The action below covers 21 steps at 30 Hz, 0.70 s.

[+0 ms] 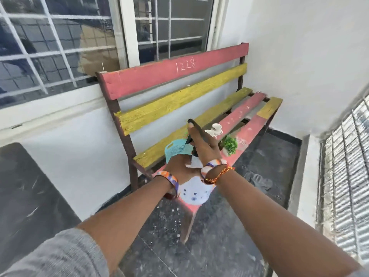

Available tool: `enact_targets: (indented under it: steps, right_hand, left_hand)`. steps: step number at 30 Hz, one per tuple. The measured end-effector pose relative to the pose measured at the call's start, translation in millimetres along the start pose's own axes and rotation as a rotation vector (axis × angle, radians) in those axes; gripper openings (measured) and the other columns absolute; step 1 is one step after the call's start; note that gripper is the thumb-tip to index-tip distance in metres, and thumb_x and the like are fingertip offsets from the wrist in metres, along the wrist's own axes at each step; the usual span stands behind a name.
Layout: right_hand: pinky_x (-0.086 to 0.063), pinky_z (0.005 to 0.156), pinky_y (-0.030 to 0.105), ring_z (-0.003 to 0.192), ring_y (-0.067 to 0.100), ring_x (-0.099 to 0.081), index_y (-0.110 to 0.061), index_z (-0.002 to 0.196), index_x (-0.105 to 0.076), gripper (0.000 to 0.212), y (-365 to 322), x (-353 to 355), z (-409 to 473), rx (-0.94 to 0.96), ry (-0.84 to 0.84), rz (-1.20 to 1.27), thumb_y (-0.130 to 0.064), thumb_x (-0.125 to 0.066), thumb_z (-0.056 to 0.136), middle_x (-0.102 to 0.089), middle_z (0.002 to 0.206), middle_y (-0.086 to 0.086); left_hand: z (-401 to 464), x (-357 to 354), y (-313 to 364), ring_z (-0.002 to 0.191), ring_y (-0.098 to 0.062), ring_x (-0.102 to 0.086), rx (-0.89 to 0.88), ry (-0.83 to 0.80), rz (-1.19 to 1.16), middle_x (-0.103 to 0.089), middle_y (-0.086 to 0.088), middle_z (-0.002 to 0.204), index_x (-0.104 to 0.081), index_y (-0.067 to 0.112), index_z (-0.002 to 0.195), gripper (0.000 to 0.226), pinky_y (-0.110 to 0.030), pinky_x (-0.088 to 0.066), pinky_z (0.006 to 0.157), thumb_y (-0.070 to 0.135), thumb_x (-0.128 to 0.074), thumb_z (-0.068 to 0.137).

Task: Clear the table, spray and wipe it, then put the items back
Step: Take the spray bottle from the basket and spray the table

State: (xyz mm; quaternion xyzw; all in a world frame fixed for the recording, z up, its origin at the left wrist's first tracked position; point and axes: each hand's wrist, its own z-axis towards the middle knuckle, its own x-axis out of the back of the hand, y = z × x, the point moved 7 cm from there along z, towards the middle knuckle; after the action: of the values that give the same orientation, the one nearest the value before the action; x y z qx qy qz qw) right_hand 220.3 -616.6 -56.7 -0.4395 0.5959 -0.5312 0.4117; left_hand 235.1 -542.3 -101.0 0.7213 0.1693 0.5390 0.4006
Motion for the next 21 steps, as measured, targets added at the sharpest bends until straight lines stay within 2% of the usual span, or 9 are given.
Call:
enact_targets:
  steps: [3,5,6,8,10,12,14,17,21]
  right_hand:
    - [-0.05,0.078,0.035,0.085,0.026,-0.059,-0.003,0.113,-0.061,0.041,-0.3,0.3,37.0,0.044,-0.166,-0.327,-0.02,-0.075,0.078,-0.065,0.095,0.017]
    - [-0.052,0.082,0.043,0.089,0.036,-0.064,0.004,0.094,-0.057,0.03,6.4,3.5,71.0,0.078,-0.278,-0.487,-0.007,-0.077,0.074,-0.058,0.082,0.016]
    - [-0.053,0.078,0.039,0.088,0.033,-0.066,-0.001,0.082,-0.055,0.024,12.6,7.1,90.7,0.071,-0.305,-0.526,-0.003,-0.077,0.073,-0.055,0.077,0.012]
    - [-0.048,0.062,0.025,0.069,0.006,-0.065,-0.013,0.071,-0.047,0.033,24.3,11.5,116.3,0.071,-0.384,-0.622,0.0,-0.077,0.072,-0.052,0.066,0.002]
    - [-0.047,0.061,0.031,0.066,0.007,-0.056,-0.008,0.081,-0.053,0.026,41.6,13.8,143.6,0.043,-0.465,-0.699,0.001,-0.076,0.073,-0.058,0.072,0.01]
    - [-0.051,0.081,0.048,0.087,0.026,-0.061,0.006,0.105,-0.053,0.04,58.5,12.7,176.9,0.02,-0.531,-0.755,-0.001,-0.076,0.072,-0.063,0.098,0.027]
    - [-0.049,0.087,0.053,0.099,0.038,-0.061,0.008,0.111,-0.051,0.048,68.2,10.8,208.7,0.024,-0.554,-0.777,-0.004,-0.077,0.072,-0.062,0.106,0.029]
    - [-0.05,0.08,0.039,0.092,0.033,-0.061,0.002,0.114,-0.052,0.047,81.1,7.9,257.0,0.046,-0.552,-0.839,-0.008,-0.074,0.073,-0.065,0.104,0.018]
    - [-0.043,0.071,0.026,0.094,0.028,-0.063,-0.006,0.139,-0.036,0.074,99.4,-6.6,288.9,0.066,-0.527,-0.825,-0.009,-0.073,0.074,-0.068,0.103,0.01]
  left_hand:
    - [36.8,6.2,-8.5,0.1,-0.022,-0.058,0.005,-0.004,-0.14,-0.065,-0.012,0.108,-0.062,0.001,0.113,0.047,-0.022,-0.042,0.066,0.022,-0.077,0.073]
    - [66.4,6.1,-16.6,0.096,-0.02,-0.057,0.018,-0.061,-0.112,-0.064,-0.012,0.101,-0.063,0.0,0.11,0.047,-0.015,-0.043,0.065,0.02,-0.079,0.071]
    - [81.2,4.9,-20.3,0.093,-0.02,-0.055,0.032,-0.097,-0.058,-0.063,-0.013,0.1,-0.064,-0.001,0.109,0.044,-0.013,-0.04,0.061,0.019,-0.077,0.073]
    - [105.0,-0.3,-29.3,0.1,-0.025,-0.059,0.032,-0.175,0.001,-0.066,-0.016,0.109,-0.064,0.001,0.111,0.051,-0.02,-0.038,0.067,0.028,-0.077,0.069]
    - [129.7,-7.9,-38.9,0.11,-0.028,-0.059,0.042,-0.243,0.043,-0.066,-0.015,0.116,-0.064,0.003,0.113,0.065,-0.022,-0.034,0.076,0.039,-0.068,0.059]
    - [159.3,-12.9,-49.8,0.117,-0.026,-0.056,0.085,-0.284,0.06,-0.063,-0.011,0.124,-0.061,0.007,0.118,0.065,-0.021,-0.033,0.081,0.037,-0.072,0.061]
    - [185.8,-14.7,-55.8,0.123,-0.024,-0.052,0.144,-0.304,0.042,-0.059,-0.009,0.13,-0.058,0.008,0.123,0.064,-0.022,-0.033,0.088,0.033,-0.076,0.067]
    - [231.2,-18.1,-74.5,0.123,-0.027,-0.05,0.198,-0.269,0.042,-0.057,-0.01,0.131,-0.058,0.008,0.124,0.06,-0.025,-0.034,0.09,0.031,-0.076,0.072]
    - [261.7,-19.7,-103.6,0.121,-0.029,-0.051,0.311,-0.154,0.053,-0.059,-0.012,0.128,-0.062,0.009,0.121,0.044,-0.025,-0.034,0.085,0.022,-0.071,0.08]
